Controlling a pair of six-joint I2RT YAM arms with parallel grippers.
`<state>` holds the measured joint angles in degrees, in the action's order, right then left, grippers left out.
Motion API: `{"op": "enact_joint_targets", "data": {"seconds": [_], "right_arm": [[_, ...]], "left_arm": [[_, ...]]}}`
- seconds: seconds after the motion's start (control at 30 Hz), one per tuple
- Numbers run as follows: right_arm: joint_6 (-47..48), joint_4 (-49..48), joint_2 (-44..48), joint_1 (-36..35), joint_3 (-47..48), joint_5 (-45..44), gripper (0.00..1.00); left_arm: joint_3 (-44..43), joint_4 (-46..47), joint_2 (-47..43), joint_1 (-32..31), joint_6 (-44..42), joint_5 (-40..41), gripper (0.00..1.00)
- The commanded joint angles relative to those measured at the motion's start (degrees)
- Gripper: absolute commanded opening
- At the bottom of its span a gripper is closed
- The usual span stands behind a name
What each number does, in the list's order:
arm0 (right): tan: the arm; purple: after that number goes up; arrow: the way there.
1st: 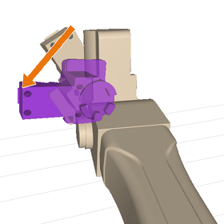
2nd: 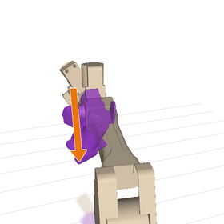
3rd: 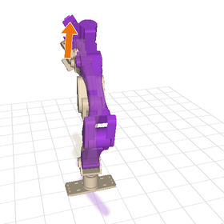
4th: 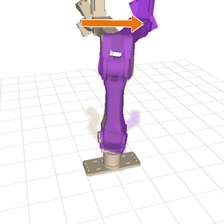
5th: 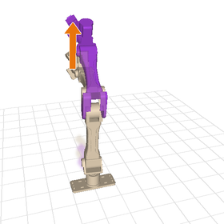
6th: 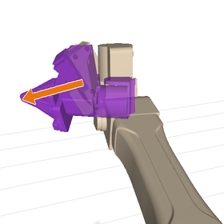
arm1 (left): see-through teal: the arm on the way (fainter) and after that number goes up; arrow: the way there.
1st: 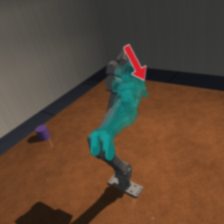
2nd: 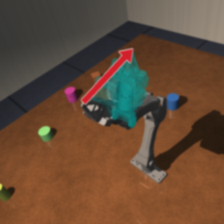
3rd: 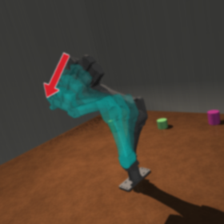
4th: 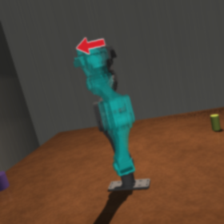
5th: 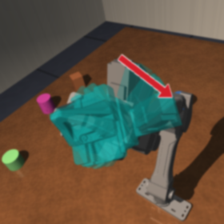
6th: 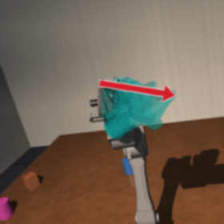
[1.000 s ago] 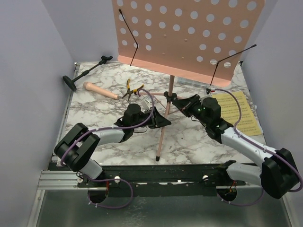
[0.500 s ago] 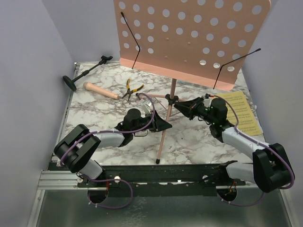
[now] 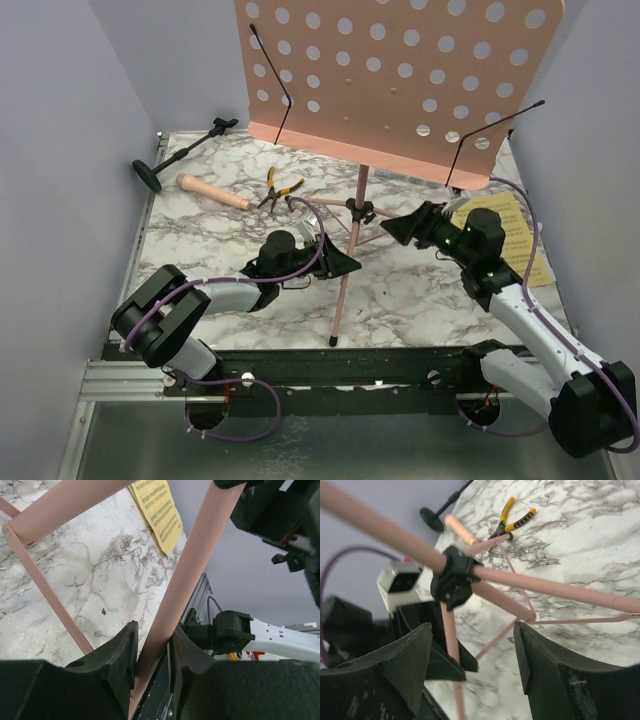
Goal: Set up the instrument practice props
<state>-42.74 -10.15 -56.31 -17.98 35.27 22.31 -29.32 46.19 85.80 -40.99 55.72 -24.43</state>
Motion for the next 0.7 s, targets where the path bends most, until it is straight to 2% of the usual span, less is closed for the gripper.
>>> {"op": "enact_joint_targets", "data": {"seconds": [0.0,0.1,0.23,0.33,0.43,0.53,0.67], "right_arm": [[27.1,-17.0,4.42,0.08,-9.87,11.88,0.71],[35.62,-28.33,5.4,0.1,-13.87,16.39,0.7],[46.55,-41.16,1.61,0.1,-16.39,21.85,0.63],[52.24,-44.04,-0.86,-0.36,-15.45,21.26,0.53],[54.73,-47.4,-2.8,-0.48,-14.84,21.63,0.52],[56.98,-45.95,-5.91,-0.46,-12.6,24.44,0.48],[57.29,-48.75,-9.23,-0.62,-11.76,25.68,0.46]], "left_arm": [[1.35,-7.96,0.9,1.37,1.67,4.82,0.0],[1.53,-7.96,0.94,1.36,1.84,5.11,0.0],[1.71,-7.88,1.18,1.42,2.19,5.24,0.0],[1.88,-7.88,0.84,1.43,2.2,5.39,0.0],[2.13,-7.87,0.52,1.36,2.27,5.69,0.0],[1.92,-7.87,0.85,1.37,2.29,5.59,0.0],[1.57,-7.85,1.25,1.38,2.39,5.35,0.0]]}}
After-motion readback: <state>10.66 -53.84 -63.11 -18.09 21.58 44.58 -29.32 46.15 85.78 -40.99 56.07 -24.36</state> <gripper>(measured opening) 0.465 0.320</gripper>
